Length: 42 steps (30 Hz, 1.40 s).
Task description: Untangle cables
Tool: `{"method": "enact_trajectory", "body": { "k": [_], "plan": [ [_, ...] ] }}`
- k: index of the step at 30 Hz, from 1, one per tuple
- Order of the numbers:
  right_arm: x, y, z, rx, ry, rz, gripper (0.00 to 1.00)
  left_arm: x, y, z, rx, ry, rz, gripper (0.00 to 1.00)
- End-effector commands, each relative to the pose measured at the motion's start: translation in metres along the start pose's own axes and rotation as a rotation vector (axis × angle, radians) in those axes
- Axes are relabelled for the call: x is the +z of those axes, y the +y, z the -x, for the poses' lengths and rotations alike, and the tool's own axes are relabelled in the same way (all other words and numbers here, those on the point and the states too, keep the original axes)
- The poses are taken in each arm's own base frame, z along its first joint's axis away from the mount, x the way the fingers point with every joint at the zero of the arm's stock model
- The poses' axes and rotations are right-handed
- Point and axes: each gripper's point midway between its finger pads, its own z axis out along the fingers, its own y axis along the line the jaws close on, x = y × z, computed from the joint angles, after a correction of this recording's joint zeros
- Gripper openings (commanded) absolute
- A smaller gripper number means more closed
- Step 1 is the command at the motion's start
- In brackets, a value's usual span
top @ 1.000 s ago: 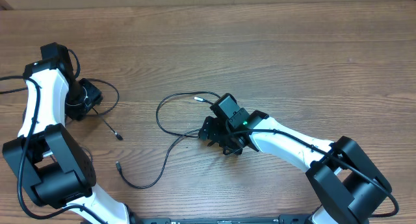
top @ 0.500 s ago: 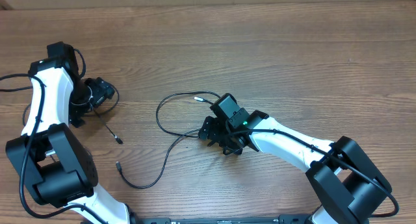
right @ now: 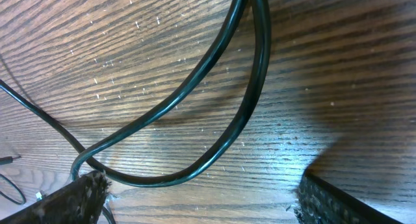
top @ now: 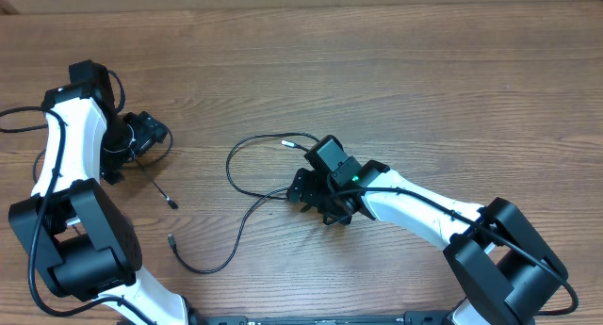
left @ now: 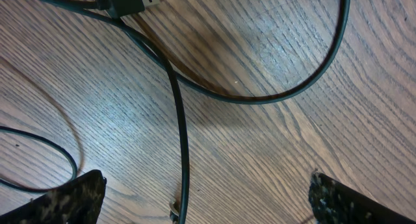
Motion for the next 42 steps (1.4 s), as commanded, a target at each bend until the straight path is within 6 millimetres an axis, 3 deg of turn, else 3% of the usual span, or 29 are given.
{"method": "enact_trajectory", "body": {
  "k": [1, 24, 27, 30, 32, 34, 37, 42],
  "plan": [
    [0.003, -0.006, 0.000, -0.001, -0.004, -0.022, 0.93, -0.004, -0.005, 0.004, 0.004, -0.013, -0.016, 0.99],
    [0.003, -0.006, 0.000, -0.001, -0.004, -0.022, 0.91, -0.004, -0.005, 0.004, 0.004, -0.013, -0.016, 0.99],
    [0.003, -0.006, 0.000, -0.001, -0.004, -0.022, 0.83, -0.004, -0.005, 0.004, 0.004, -0.013, -0.016, 1.00],
    [0.003, -0.005, -0.002, -0.002, 0.005, -0.017, 0.68, -0.004, -0.005, 0.004, 0.004, -0.013, -0.016, 1.00],
    [0.002, -0.005, -0.002, -0.006, 0.005, -0.016, 0.53, -0.004, -0.005, 0.004, 0.004, -0.013, -0.016, 1.00],
    [0.000, 0.000, -0.002, -0.052, 0.007, 0.000, 0.23, -0.004, -0.005, 0.004, 0.004, -0.013, -0.016, 1.00],
    [-0.008, 0.011, 0.000, -0.115, 0.000, 0.033, 0.04, -0.004, -0.005, 0.004, 0.004, -0.013, -0.016, 1.00],
    [-0.028, 0.037, 0.008, -0.138, -0.042, 0.102, 0.09, -0.004, -0.005, 0.004, 0.004, -0.013, -0.016, 1.00]
  ]
}}
